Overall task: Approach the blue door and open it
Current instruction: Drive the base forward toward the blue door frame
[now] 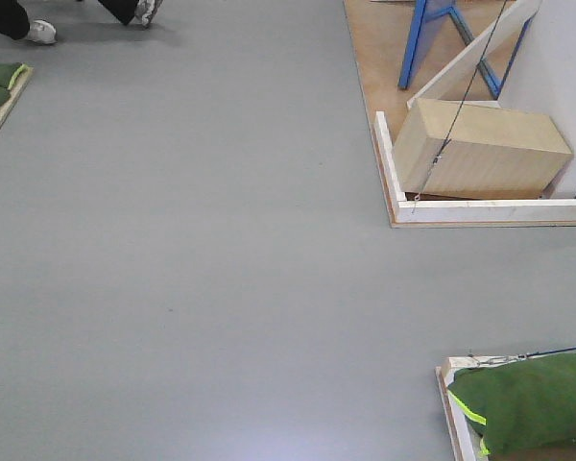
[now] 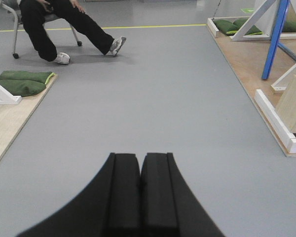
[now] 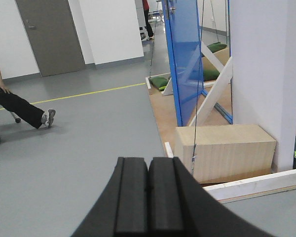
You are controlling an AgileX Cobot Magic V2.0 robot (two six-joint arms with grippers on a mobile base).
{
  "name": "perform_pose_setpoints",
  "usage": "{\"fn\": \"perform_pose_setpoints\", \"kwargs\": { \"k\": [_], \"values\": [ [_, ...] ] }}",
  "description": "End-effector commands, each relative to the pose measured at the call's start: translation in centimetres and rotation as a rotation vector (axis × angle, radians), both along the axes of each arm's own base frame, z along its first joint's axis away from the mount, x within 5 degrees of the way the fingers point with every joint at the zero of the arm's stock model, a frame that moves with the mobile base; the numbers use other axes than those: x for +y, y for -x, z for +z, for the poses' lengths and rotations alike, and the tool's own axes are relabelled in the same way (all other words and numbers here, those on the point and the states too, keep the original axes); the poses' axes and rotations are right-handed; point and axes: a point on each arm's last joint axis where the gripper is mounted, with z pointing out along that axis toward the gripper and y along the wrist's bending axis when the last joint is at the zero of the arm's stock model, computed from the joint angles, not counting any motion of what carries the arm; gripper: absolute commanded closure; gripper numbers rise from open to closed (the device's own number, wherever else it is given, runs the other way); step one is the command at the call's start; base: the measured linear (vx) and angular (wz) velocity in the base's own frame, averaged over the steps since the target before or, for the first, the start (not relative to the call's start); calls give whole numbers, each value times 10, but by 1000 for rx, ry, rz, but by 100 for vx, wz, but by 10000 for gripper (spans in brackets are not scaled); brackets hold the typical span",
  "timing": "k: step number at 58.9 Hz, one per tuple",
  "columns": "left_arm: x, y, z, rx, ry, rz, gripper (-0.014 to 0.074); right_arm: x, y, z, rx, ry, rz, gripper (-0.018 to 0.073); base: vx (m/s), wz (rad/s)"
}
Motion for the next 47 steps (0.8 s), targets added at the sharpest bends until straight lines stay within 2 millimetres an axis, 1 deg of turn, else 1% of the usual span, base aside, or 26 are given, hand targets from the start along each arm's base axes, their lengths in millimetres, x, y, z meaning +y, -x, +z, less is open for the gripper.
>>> {"fn": "perform_pose_setpoints", "kwargs": {
  "k": [1, 26, 47],
  "values": [
    [-1, 1, 18, -127, 1, -11, 524, 0, 1, 12, -108, 24, -4, 551, 0, 0],
    [-1, 1, 18, -127, 1, -12, 524, 0, 1, 12, -108, 24, -4, 551, 3, 1],
    [-1, 1, 18, -126, 1, -11, 524, 0, 1, 12, -108, 24, -4, 551, 15, -1]
  ]
}}
